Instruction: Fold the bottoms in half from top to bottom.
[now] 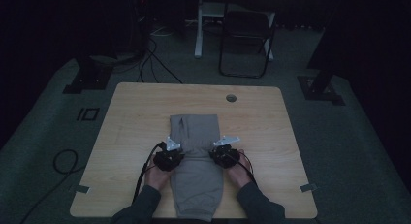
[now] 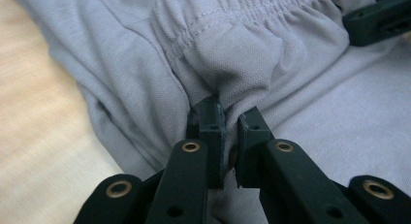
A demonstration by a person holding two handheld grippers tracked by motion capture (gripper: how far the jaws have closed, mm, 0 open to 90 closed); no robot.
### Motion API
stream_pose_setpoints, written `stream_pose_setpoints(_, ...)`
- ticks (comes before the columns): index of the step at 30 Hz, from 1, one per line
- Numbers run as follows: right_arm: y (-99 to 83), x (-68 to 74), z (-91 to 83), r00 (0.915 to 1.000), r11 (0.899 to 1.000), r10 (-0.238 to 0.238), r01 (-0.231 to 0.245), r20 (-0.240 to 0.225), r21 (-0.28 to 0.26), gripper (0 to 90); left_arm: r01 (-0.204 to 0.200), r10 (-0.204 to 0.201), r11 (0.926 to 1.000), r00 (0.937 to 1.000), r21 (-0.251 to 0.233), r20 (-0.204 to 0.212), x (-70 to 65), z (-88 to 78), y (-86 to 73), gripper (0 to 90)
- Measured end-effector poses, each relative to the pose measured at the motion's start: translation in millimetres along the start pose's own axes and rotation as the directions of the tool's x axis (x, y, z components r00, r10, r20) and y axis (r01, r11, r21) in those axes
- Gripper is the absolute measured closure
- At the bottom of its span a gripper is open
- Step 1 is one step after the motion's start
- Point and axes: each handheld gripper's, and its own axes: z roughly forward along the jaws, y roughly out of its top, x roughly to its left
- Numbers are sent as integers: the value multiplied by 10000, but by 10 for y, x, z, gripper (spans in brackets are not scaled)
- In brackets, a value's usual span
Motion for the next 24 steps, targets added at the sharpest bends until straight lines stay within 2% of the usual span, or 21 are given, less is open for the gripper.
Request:
stream_pose_setpoints(1,0,0,0,10000,10000,0,0,0,0,864,0,0,10000,10000,0,0,0,0,0,836)
stream_pose_setpoints(2,83,-46,80,9999,10000,12,-12,161,-28,864,80,-81,9999,9997,-62,-218,77,63,62,835)
stream_pose_setpoints(3,112,-65,108,9998,10000,-23,24,197,-60,864,80,-81,9999,9997,-62,-218,77,63,62,835)
stream_pose_setpoints(5,189,-99,174,9995,10000,60,-60,323,-15,864,231,-237,9997,9979,-101,-608,177,165,172,835)
stream_pose_setpoints(6,189,-99,174,9995,10000,60,-60,323,-15,864,231,-237,9997,9979,-101,-608,177,165,172,834)
stream_pose_setpoints(7,270,-136,242,9985,10000,-61,60,538,22,864,288,-294,9995,9969,-85,-728,206,199,211,834)
stream_pose_setpoints(9,270,-136,242,9985,10000,-61,60,538,22,864,313,-319,9995,9960,-88,-838,231,235,250,834)
stream_pose_setpoints(10,398,-181,351,9939,9994,-319,306,1052,137,863,356,-356,9994,9905,-27,-1332,281,343,372,834)
stream_pose_setpoints(12,451,-210,418,9896,9989,-461,458,1360,55,863,540,-556,9984,9869,-148,-1511,308,401,418,835)
stream_pose_setpoints(13,476,-222,446,9872,9987,-506,505,1515,41,863,540,-556,9984,9869,-148,-1511,308,401,418,835)
stream_pose_setpoints(15,520,-240,487,9837,9990,-453,449,1741,62,863,883,-929,9955,9820,-352,-1647,330,458,456,835)
stream_pose_setpoints(19,559,-299,528,9853,9999,-87,99,1709,-61,862,979,-1019,9947,9790,-309,-1765,336,487,495,835)
stream_pose_setpoints(21,567,-327,540,9859,9995,262,-234,1653,-193,863,1136,-1175,9930,9781,-321,-1720,348,494,506,835)
stream_pose_setpoints(24,591,-341,542,9854,9989,458,-430,1642,-206,866,1545,-1562,9877,9773,-233,-1435,390,482,541,840)
